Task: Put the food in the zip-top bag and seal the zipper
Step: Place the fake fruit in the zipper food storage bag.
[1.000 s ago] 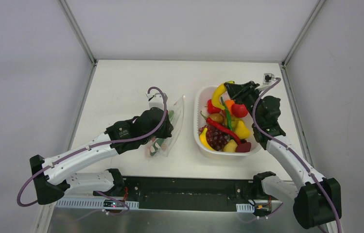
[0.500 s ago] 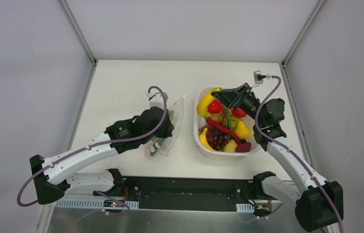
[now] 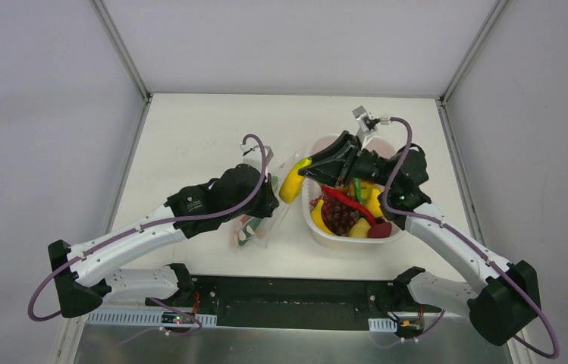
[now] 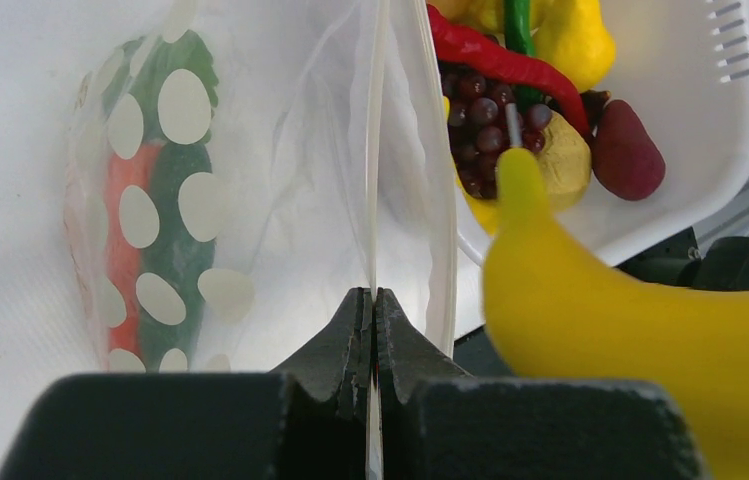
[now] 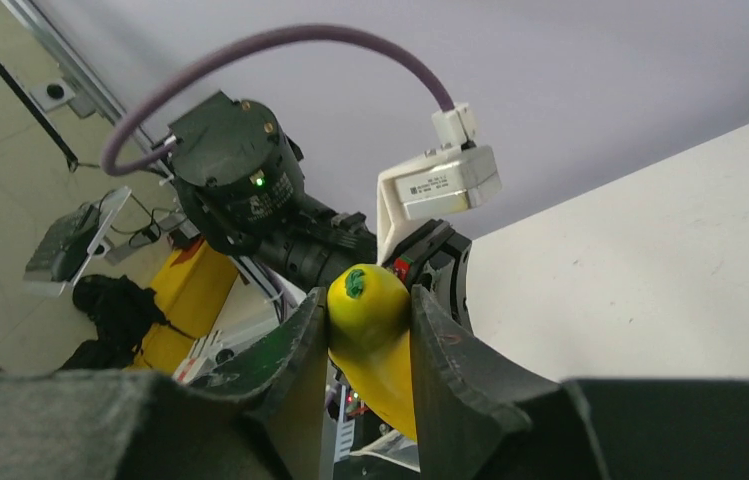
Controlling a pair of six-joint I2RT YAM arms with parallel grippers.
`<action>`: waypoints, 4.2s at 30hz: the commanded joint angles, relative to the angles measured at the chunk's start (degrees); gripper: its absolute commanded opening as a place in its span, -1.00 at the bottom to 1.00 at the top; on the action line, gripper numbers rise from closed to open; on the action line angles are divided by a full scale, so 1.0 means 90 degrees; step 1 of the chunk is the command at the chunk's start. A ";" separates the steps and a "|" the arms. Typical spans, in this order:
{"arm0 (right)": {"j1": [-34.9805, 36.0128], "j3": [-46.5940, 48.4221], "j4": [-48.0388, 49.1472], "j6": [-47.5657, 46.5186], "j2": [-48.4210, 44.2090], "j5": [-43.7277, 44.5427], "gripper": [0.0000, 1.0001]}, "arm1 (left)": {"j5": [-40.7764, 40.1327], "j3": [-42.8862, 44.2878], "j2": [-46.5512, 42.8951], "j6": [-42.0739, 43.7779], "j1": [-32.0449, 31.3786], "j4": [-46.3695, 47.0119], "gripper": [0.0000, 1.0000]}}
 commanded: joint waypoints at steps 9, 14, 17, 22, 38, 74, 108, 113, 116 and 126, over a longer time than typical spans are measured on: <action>0.0150 0.0561 0.1068 -0.0319 0.0710 -0.1581 -0.82 | 0.0513 0.0105 -0.0169 0.0366 0.0064 0.0150 -1.00; 0.0191 0.0811 0.1070 -0.0222 0.0643 -0.2041 -0.82 | 0.0394 0.0050 -0.0266 0.0368 0.0061 0.0120 -1.00; 0.0199 0.0795 0.1055 -0.0277 0.0555 -0.2100 -0.82 | 0.0296 -0.0004 -0.0360 0.0368 0.0064 0.0148 -1.00; 0.0225 0.0717 0.0921 -0.0522 0.0429 -0.2118 -0.81 | 0.0264 -0.0016 -0.0445 0.0376 0.0059 0.0112 -1.00; 0.0311 0.1012 0.0962 -0.0703 0.0575 -0.2308 -0.81 | 0.0405 0.0099 -0.0345 0.0479 0.0063 -0.0031 -1.00; 0.1053 0.2381 -0.4900 -0.5686 0.1723 -0.0687 -0.87 | -0.0202 -0.0067 -0.1090 0.0666 0.0304 -0.0620 -1.00; 0.1993 0.1227 -0.4401 -0.5282 -0.0553 0.2351 0.48 | -0.0660 -0.0144 -0.1215 0.0397 0.0453 -0.0758 -1.00; 0.1936 0.0344 -0.3913 -0.4706 -0.1145 0.5053 0.43 | -0.0675 -0.0150 -0.1239 0.0390 0.0457 -0.0701 -1.00; 0.1635 0.0139 -0.4266 -0.4181 -0.1127 0.6098 0.40 | -0.0591 -0.0197 -0.1228 0.0364 0.0456 -0.0601 -1.00; -0.0521 0.0106 -0.6234 -0.1821 -0.0668 0.4908 0.43 | -0.0461 -0.0052 -0.1128 0.0507 0.0464 -0.0653 -1.00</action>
